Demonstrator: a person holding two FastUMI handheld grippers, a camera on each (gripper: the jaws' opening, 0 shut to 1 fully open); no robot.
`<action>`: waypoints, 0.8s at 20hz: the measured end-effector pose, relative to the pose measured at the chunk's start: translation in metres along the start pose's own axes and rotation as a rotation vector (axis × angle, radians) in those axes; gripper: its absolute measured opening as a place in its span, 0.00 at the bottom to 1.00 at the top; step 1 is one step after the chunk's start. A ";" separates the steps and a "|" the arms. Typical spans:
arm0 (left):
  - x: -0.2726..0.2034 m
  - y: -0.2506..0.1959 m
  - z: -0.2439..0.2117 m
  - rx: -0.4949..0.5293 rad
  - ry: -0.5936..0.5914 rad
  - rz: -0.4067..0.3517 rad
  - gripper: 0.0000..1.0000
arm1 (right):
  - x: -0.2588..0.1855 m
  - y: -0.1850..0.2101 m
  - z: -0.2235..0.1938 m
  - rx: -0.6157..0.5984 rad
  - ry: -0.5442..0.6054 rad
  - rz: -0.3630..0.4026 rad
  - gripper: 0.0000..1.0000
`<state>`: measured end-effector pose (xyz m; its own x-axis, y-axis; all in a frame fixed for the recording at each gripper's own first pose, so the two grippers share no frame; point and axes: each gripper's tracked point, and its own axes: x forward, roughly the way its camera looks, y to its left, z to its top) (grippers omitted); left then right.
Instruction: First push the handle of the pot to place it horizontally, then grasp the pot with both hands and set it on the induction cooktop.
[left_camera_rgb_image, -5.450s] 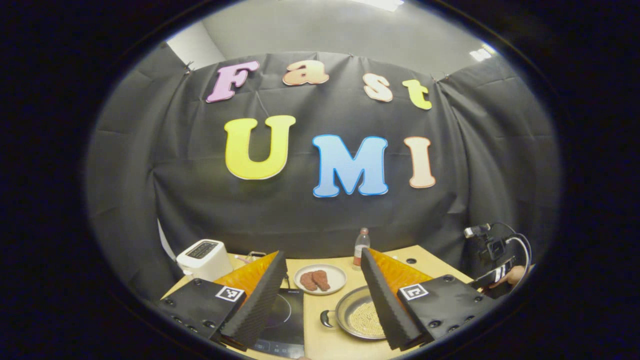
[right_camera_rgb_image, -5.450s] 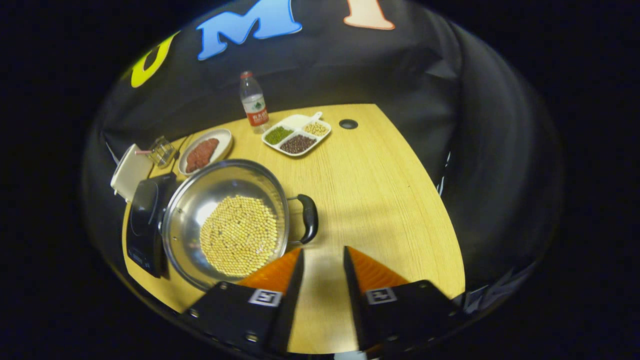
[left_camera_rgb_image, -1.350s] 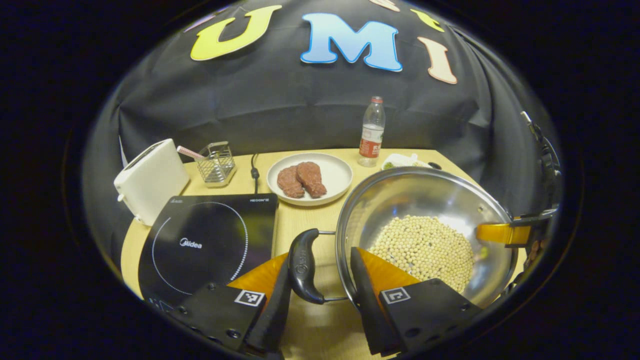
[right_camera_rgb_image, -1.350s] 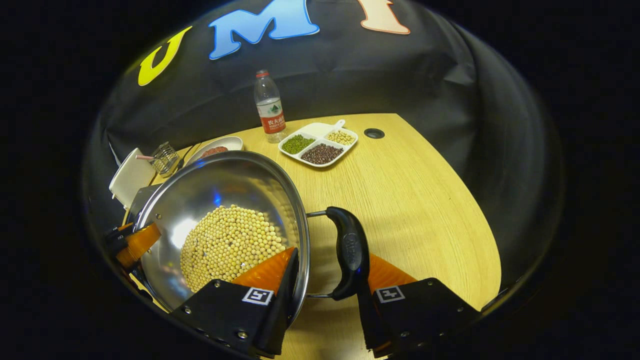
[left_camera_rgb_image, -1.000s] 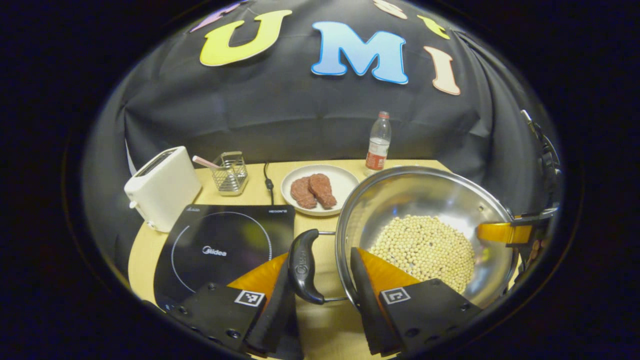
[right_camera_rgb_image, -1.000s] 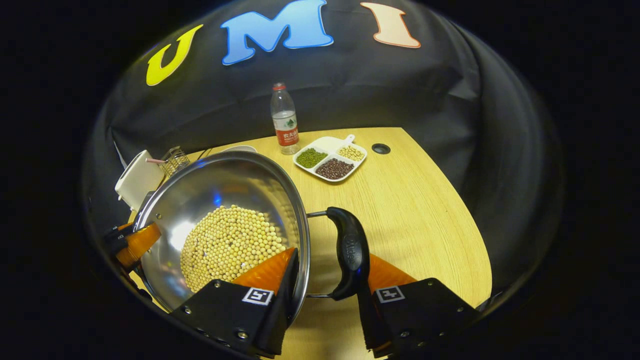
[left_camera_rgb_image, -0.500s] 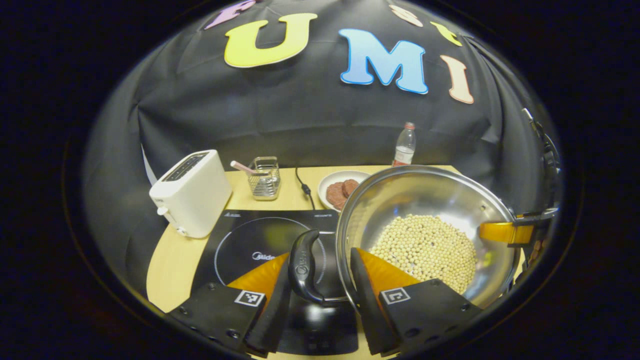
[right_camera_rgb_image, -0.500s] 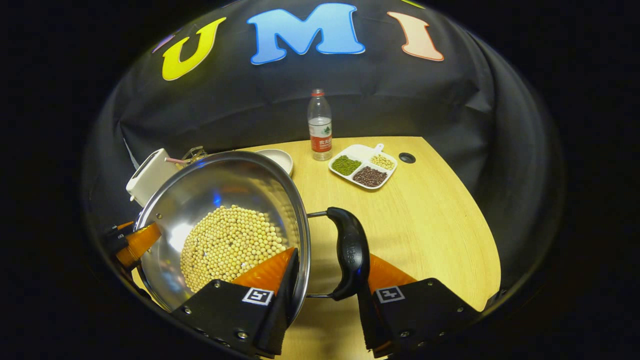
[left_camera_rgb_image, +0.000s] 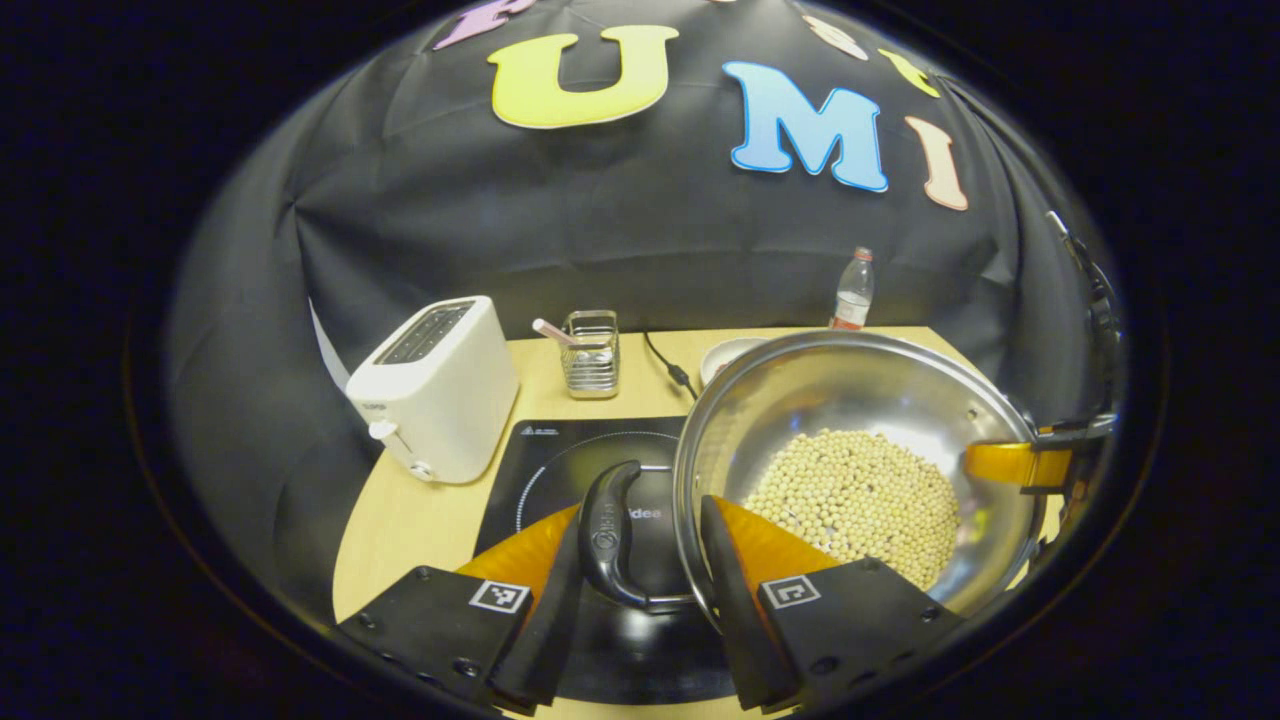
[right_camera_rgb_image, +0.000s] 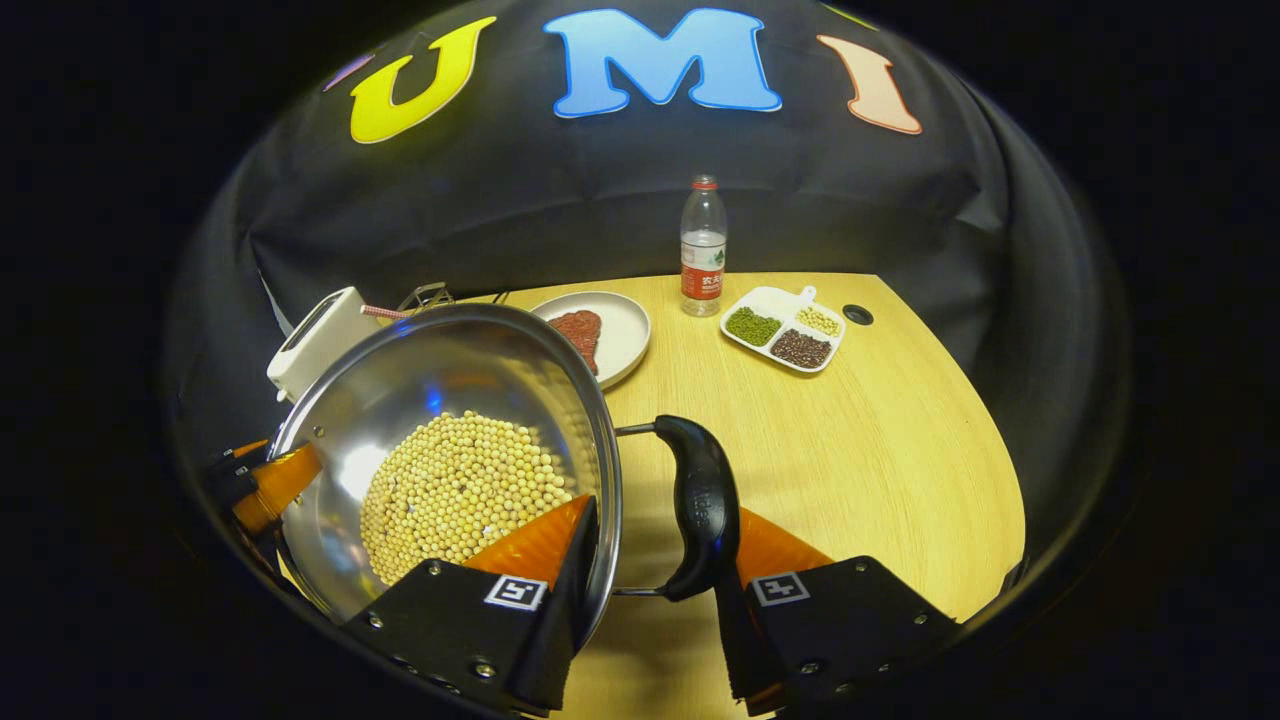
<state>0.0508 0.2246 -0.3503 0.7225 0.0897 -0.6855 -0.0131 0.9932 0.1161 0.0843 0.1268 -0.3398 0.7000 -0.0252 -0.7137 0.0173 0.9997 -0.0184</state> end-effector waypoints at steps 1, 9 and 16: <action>0.000 0.007 -0.001 -0.001 0.005 0.003 0.66 | 0.000 0.004 0.000 -0.001 0.003 0.000 0.60; 0.006 0.060 -0.004 0.017 0.021 0.032 0.70 | 0.009 0.061 -0.004 0.010 0.015 0.008 0.60; 0.019 0.096 -0.007 0.026 0.034 0.044 0.70 | 0.024 0.097 -0.007 0.022 0.029 0.008 0.60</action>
<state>0.0579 0.3219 -0.3572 0.6978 0.1366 -0.7032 -0.0265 0.9859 0.1652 0.0979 0.2227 -0.3634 0.6792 -0.0171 -0.7338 0.0281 0.9996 0.0028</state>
